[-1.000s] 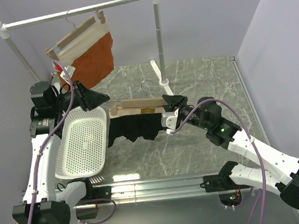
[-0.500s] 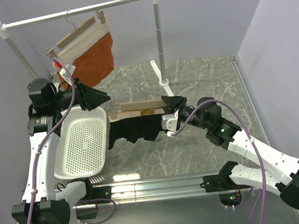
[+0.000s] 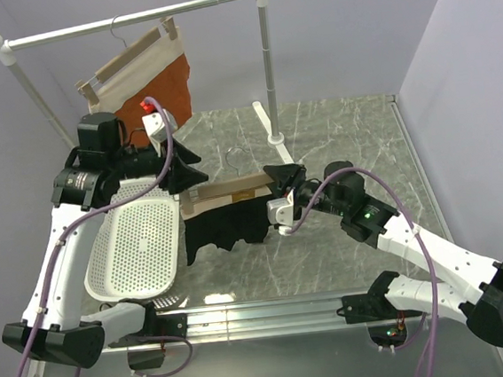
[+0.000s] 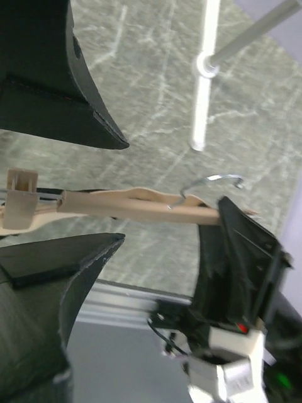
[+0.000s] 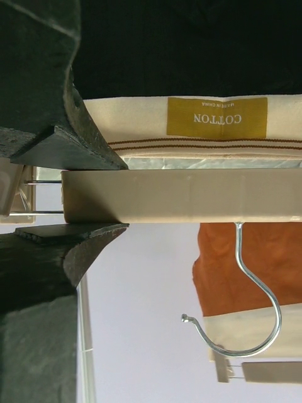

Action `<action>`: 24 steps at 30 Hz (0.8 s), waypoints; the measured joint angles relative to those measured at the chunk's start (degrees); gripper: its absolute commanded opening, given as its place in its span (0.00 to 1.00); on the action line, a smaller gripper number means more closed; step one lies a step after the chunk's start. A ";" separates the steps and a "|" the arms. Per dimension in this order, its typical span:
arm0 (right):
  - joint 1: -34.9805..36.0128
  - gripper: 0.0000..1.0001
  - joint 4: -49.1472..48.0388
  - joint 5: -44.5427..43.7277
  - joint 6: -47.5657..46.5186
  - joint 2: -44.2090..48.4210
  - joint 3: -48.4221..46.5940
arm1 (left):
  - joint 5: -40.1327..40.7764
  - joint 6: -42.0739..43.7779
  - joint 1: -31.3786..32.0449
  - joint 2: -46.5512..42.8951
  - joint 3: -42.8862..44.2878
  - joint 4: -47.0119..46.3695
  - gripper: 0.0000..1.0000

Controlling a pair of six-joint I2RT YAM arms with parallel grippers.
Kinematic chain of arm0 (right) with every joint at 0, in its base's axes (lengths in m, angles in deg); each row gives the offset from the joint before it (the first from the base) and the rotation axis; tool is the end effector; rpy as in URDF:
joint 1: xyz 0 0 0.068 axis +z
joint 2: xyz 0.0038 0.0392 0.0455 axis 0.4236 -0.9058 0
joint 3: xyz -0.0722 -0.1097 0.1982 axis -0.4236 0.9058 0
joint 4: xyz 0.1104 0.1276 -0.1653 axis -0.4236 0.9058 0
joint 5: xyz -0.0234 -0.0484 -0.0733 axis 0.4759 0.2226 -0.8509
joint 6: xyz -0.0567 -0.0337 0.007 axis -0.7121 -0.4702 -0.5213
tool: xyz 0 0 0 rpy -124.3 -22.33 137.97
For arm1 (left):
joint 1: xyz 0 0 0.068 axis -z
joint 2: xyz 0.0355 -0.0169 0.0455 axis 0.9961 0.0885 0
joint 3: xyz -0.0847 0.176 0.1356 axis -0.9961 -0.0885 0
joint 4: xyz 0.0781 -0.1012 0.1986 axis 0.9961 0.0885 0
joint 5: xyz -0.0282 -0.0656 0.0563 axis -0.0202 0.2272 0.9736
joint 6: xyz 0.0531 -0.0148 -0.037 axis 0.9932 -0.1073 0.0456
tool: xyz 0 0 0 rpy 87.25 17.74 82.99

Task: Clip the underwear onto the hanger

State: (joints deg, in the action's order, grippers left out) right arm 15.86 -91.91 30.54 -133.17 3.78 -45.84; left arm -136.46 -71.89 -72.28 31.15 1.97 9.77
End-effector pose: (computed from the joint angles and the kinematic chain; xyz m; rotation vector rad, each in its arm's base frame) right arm 0.1695 0.1746 0.2998 -1.5564 0.6325 -0.0897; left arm 0.2014 -0.0909 0.4007 1.0238 1.6293 -1.0011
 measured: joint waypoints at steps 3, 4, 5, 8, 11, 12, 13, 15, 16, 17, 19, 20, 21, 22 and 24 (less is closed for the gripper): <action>-0.02 0.00 0.02 0.66 -0.90 -0.11 -0.04 | 2.97 4.22 1.20 0.39 0.00 3.30 0.61; -0.02 0.00 0.00 1.01 -1.18 -0.11 -0.07 | 3.87 5.40 1.68 0.66 0.07 4.22 0.60; -0.02 0.00 0.00 1.42 -1.53 -0.11 -0.07 | 4.68 6.58 2.29 1.11 0.22 5.51 0.60; -0.02 0.00 0.04 2.19 -2.32 -0.11 -0.09 | 6.71 10.08 4.42 3.41 1.33 9.35 0.57; -0.04 0.00 0.37 2.64 -3.02 -0.13 -0.37 | 7.37 12.74 5.62 5.86 1.97 12.44 0.56; -0.04 0.00 0.55 2.64 -3.41 -0.22 -0.50 | 7.37 13.35 5.79 6.32 1.99 13.31 0.56; -0.04 0.00 0.68 2.64 -3.69 -0.42 -0.72 | 7.34 14.19 6.01 6.73 1.99 14.29 0.56; -0.04 0.00 0.37 2.69 -4.09 -1.09 -1.09 | 7.30 15.39 6.27 6.91 1.99 15.96 0.52; -0.04 0.00 0.20 2.71 -4.28 -1.31 -1.16 | 7.28 15.85 6.38 6.91 1.99 16.59 0.50; -0.04 0.00 0.11 2.75 -4.42 -1.57 -1.36 | 7.23 16.31 6.51 6.91 1.99 17.22 0.48; -0.04 0.00 0.00 2.80 -4.76 -2.08 -1.81 | 6.86 17.22 6.71 6.91 2.01 18.47 0.41; -0.04 0.00 -0.35 2.80 -4.96 -2.29 -1.99 | 6.78 17.55 6.78 6.91 2.01 18.97 0.37; -0.04 0.00 -0.52 2.82 -5.11 -2.47 -2.12 | 6.67 17.64 6.84 6.91 2.01 19.34 0.33; -0.04 0.00 -0.79 2.82 -5.31 -2.62 -2.25 | 6.64 17.73 6.86 6.91 2.01 19.47 0.26; -0.07 0.00 -0.92 2.78 -5.62 -3.02 -2.67 | 6.34 17.70 6.91 6.91 2.05 19.61 0.10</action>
State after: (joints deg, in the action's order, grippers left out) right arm 15.80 -92.83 33.31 -138.78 0.76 -48.50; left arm -130.12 -54.19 -65.37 38.06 4.03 29.37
